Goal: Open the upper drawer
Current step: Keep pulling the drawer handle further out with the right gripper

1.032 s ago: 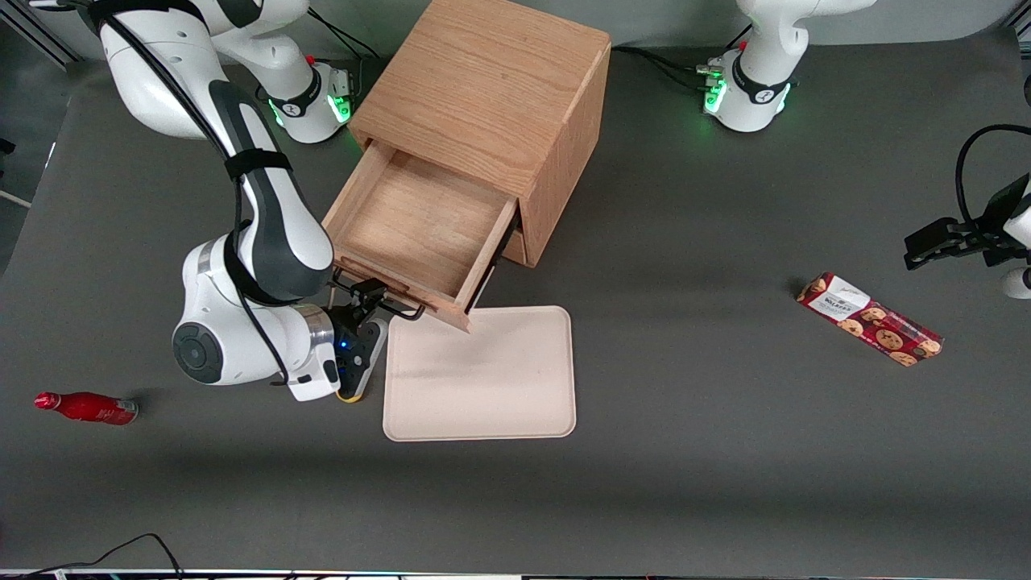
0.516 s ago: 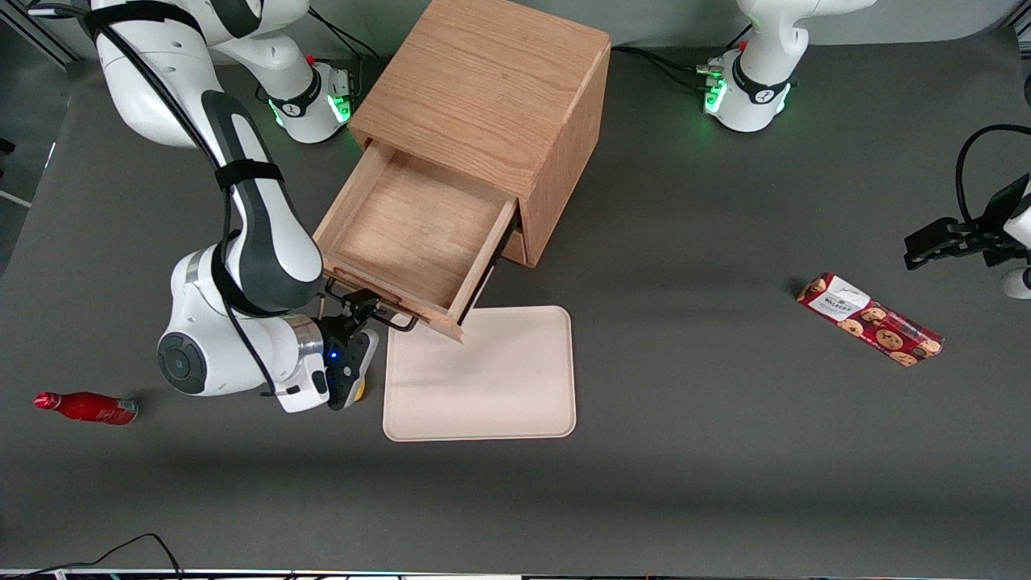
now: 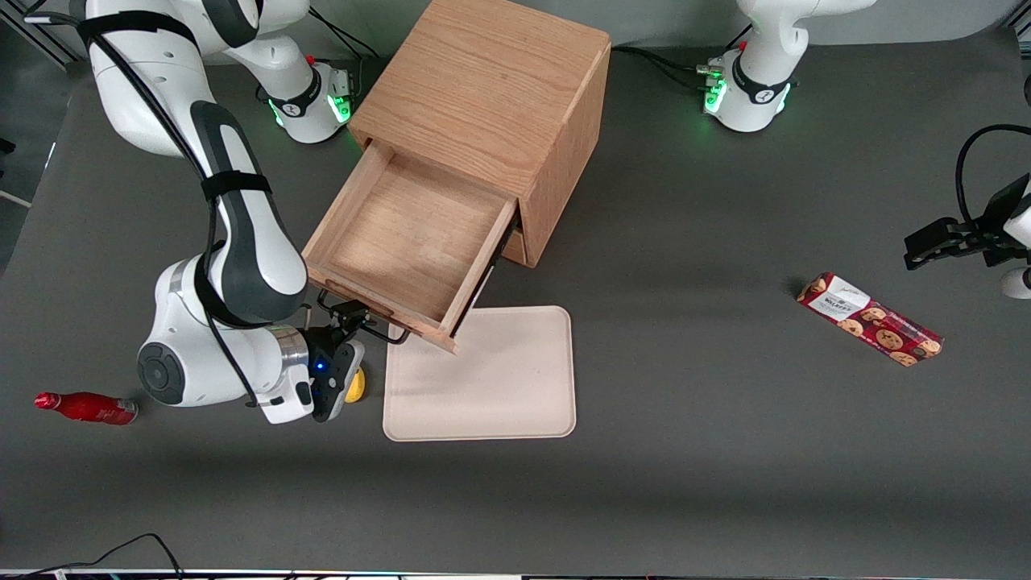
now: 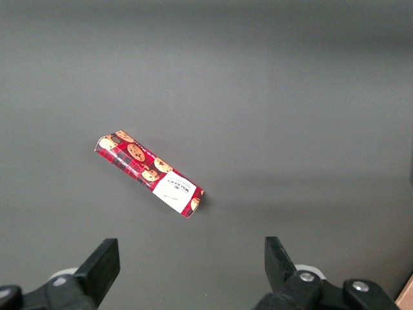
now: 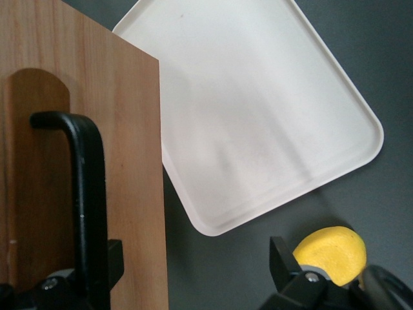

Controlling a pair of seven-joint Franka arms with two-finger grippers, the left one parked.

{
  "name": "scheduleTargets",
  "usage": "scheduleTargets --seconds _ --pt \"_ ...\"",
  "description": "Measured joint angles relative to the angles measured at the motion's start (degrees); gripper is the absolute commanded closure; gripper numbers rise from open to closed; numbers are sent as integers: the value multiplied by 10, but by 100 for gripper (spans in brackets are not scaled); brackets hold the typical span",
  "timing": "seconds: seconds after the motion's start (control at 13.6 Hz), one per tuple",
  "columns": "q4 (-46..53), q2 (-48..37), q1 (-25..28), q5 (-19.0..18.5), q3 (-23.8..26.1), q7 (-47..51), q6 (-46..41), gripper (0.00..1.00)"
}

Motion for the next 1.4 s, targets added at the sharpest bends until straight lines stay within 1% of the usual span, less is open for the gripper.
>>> scheduleTargets --seconds 0.88,1.4 --pt "13 6 -7 1 4 -18 -6 0" --pt "35 -9 -8 0 1 -15 -30 0"
